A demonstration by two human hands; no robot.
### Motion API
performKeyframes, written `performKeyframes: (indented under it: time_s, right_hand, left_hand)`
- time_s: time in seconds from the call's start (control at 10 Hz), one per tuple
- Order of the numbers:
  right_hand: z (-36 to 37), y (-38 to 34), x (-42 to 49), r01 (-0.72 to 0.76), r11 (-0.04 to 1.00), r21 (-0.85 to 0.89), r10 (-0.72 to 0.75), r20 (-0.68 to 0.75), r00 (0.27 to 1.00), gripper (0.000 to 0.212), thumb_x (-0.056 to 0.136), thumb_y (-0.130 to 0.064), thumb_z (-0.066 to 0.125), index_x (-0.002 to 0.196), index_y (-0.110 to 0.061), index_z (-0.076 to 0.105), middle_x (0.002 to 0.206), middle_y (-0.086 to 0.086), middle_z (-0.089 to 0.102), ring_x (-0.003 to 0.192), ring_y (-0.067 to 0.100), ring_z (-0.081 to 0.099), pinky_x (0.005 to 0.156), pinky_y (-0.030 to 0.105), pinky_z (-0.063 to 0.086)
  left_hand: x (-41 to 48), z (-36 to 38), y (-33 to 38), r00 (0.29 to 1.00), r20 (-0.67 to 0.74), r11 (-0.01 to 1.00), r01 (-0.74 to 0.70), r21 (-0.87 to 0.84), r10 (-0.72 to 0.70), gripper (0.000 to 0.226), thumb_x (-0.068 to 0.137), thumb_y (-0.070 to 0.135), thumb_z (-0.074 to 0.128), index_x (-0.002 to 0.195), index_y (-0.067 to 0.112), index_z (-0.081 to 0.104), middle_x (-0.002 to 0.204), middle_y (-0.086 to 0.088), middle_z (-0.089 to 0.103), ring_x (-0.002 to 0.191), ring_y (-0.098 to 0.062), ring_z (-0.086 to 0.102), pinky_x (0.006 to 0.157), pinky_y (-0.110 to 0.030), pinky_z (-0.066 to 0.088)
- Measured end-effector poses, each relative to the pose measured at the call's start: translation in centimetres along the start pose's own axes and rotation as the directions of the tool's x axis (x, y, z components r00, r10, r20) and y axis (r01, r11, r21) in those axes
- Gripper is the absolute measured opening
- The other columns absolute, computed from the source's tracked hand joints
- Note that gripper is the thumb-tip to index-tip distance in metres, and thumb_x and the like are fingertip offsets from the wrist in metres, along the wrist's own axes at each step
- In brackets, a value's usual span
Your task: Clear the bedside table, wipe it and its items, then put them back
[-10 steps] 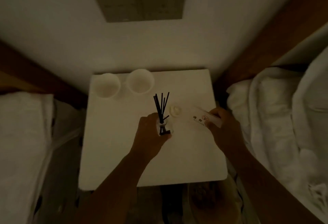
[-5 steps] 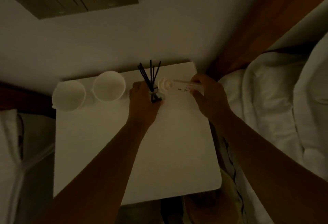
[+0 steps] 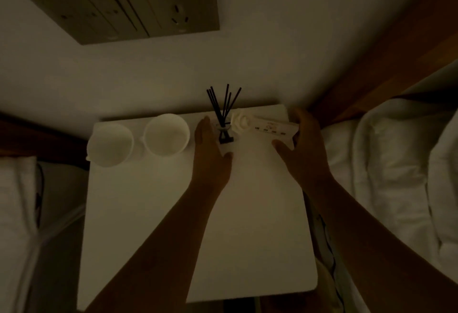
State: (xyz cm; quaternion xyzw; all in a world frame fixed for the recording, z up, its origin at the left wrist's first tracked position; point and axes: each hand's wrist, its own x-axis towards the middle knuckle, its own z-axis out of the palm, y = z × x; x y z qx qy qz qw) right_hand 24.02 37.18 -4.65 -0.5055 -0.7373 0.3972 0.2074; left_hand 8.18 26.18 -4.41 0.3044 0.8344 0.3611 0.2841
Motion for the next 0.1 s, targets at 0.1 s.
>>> performKeyframes:
  time_s: [0.1]
  right_hand:
    - [-0.23, 0.69, -3.31, -0.215, 0.974, 0.075, 0.223, -0.118, 0.968, 0.088, 0.079, -0.021, 0.077, 0.150, -0.025, 0.025, 0.151, 0.004, 0.034, 0.133, 0.020, 0.045, 0.104, 0.034, 0.043]
  left_hand:
    - [-3.48, 0.33, -1.10, 0.997, -0.017, 0.997, 0.078, 0.019, -0.078, 0.089, 0.086, 0.003, 0.066, 0.154, 0.013, 0.009, 0.161, -0.003, 0.010, 0.147, -0.016, 0.014, 0.113, -0.023, 0.010]
